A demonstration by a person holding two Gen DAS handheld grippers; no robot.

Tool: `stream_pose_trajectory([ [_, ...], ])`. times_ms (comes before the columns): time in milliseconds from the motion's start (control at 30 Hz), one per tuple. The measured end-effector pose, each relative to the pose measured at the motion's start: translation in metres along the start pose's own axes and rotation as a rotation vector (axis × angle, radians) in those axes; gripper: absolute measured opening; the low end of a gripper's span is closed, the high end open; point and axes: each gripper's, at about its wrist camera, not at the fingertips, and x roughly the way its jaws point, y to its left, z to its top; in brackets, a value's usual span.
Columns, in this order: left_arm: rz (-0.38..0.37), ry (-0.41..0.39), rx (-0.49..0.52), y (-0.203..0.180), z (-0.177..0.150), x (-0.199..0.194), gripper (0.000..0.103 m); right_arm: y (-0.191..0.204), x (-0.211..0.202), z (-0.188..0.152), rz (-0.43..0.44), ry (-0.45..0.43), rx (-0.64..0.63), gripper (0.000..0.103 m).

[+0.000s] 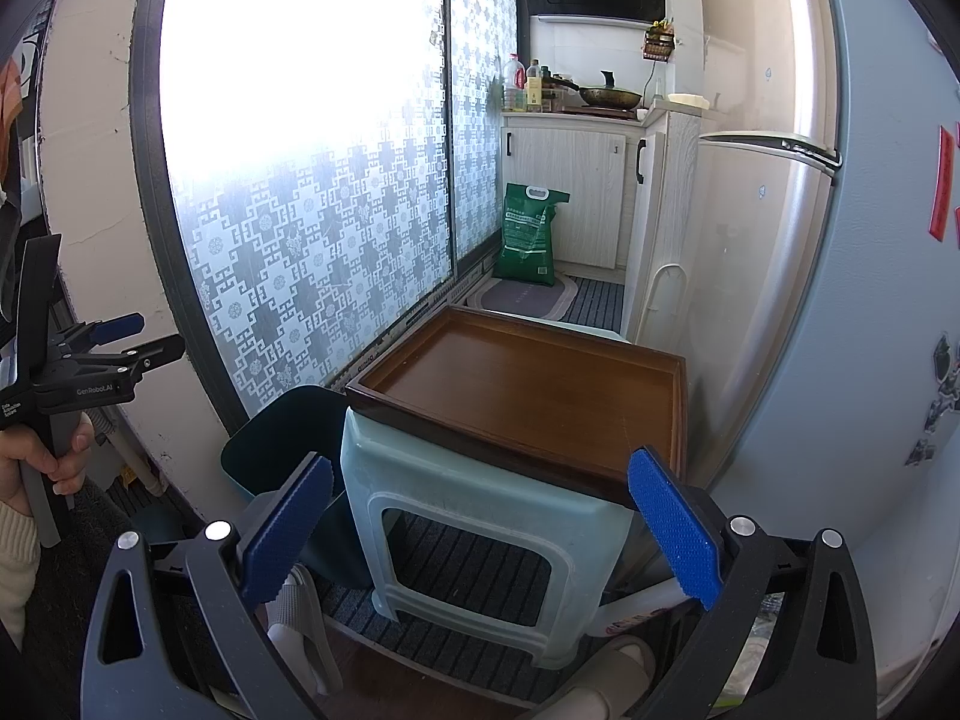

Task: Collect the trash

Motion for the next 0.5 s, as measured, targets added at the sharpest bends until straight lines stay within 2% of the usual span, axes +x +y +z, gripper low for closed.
stream_pose_trajectory([
  [500,0.019,0.002,-0.007,0.0002,0.0014,-0.0011,0.1,-0.0001,-0.0002,0.0004,0.0,0.0,-0.001,0.1],
])
